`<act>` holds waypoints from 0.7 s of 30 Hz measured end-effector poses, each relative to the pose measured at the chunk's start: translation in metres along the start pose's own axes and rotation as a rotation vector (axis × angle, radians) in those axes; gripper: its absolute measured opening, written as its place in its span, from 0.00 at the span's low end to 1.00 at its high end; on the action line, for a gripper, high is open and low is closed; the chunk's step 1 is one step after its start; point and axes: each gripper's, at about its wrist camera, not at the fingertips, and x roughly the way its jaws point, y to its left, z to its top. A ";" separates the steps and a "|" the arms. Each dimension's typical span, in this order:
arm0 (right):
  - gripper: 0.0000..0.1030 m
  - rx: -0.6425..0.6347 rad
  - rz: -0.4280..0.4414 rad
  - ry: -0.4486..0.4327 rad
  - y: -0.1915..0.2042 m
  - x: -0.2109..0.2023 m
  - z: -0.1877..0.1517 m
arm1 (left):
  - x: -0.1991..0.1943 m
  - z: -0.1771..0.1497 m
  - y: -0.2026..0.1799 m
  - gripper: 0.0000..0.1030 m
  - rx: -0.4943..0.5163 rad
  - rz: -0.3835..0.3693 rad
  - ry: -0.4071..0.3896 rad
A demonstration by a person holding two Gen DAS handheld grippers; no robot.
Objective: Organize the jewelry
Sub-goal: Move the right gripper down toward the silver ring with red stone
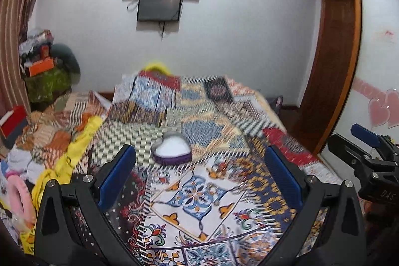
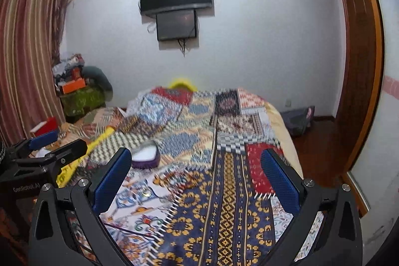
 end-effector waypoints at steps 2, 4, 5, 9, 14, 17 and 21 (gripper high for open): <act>1.00 -0.001 -0.006 0.059 -0.005 0.020 -0.010 | 0.019 -0.008 0.005 1.00 -0.012 0.020 0.052; 1.00 -0.005 -0.013 0.104 -0.009 0.033 -0.019 | 0.035 -0.016 0.009 1.00 -0.017 0.035 0.094; 1.00 -0.008 -0.014 0.120 -0.010 0.038 -0.022 | 0.044 -0.021 0.010 1.00 -0.011 0.044 0.121; 1.00 -0.018 -0.007 0.204 -0.014 0.059 -0.036 | 0.070 -0.039 0.011 1.00 0.024 0.070 0.206; 0.96 -0.044 0.039 0.291 -0.015 0.080 -0.048 | 0.095 -0.051 0.014 1.00 0.022 0.028 0.314; 0.86 -0.065 0.097 0.336 -0.011 0.088 -0.047 | 0.101 -0.054 0.014 1.00 0.017 -0.001 0.329; 0.72 -0.092 0.166 0.374 0.000 0.103 -0.047 | 0.108 -0.056 0.014 1.00 0.016 -0.034 0.353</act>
